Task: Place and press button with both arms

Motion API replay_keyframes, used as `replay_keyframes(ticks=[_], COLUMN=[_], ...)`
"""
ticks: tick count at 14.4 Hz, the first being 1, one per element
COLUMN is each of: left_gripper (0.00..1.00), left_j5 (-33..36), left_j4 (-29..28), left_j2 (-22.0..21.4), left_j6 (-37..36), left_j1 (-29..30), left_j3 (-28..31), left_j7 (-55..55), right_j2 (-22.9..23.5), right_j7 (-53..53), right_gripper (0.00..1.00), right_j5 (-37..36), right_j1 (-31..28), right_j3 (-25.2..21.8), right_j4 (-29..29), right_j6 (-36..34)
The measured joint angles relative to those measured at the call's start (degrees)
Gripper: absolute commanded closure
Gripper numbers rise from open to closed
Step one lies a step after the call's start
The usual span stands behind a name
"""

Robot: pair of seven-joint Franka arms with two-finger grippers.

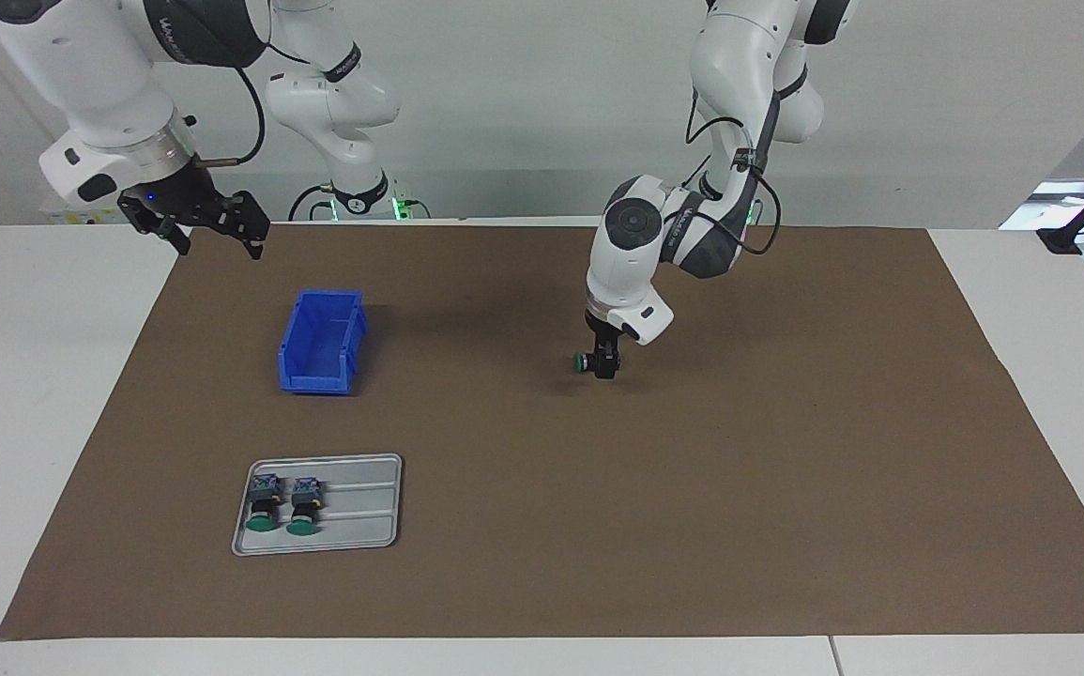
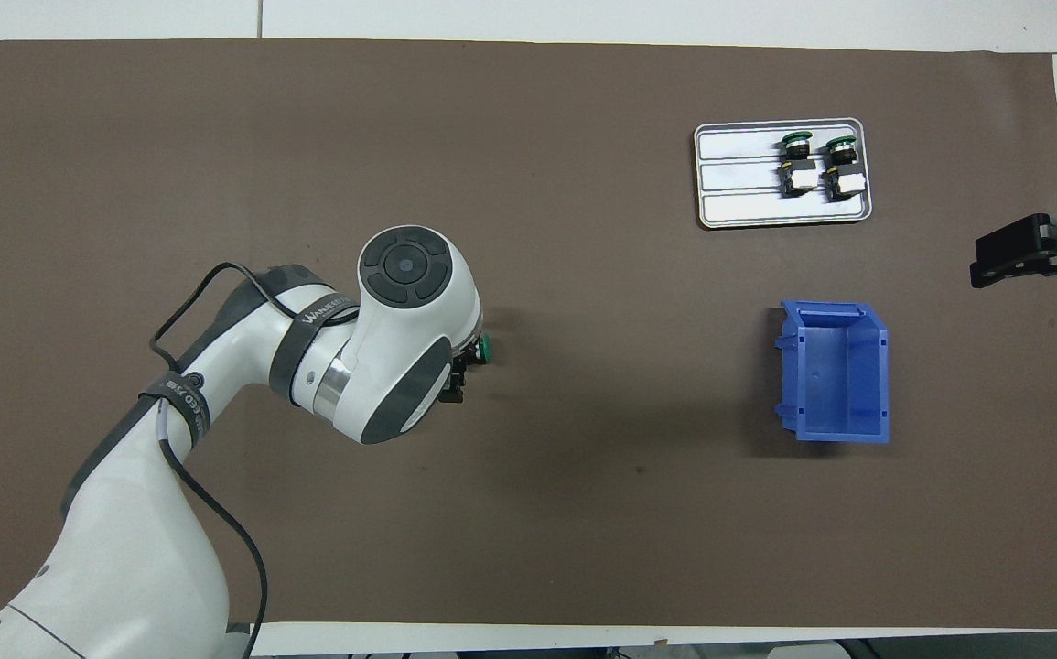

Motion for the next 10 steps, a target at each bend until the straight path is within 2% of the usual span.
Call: replay_keyframes(ticks=[3, 7, 8, 10], left_gripper=[0.01, 0.07, 0.11, 0.31], left_j5=[0.0, 0.0, 0.0, 0.0], left_j4=[-1.01, -1.68, -1.74, -1.78], left_j2=[0.35, 0.92, 1.13, 1.51], left_j6=[1.6, 3.25, 3.53, 3.87], left_j1=[-0.6, -0.61, -0.63, -0.83], left_j3=[0.03, 0.12, 0.11, 0.04], left_j7=[-1.06, -1.27, -1.31, -1.35], right_j2=[0.0, 0.0, 0.0, 0.0], right_j7=[0.0, 0.0, 0.0, 0.0], right_gripper=[0.02, 0.02, 0.02, 0.02], right_j5=[0.0, 0.0, 0.0, 0.0], right_j1=[0.0, 0.0, 0.0, 0.0], right_j3=[0.0, 0.0, 0.0, 0.0], right_j4=[-0.03, -0.05, -0.05, -0.06], right_j6=[0.0, 0.0, 0.0, 0.0])
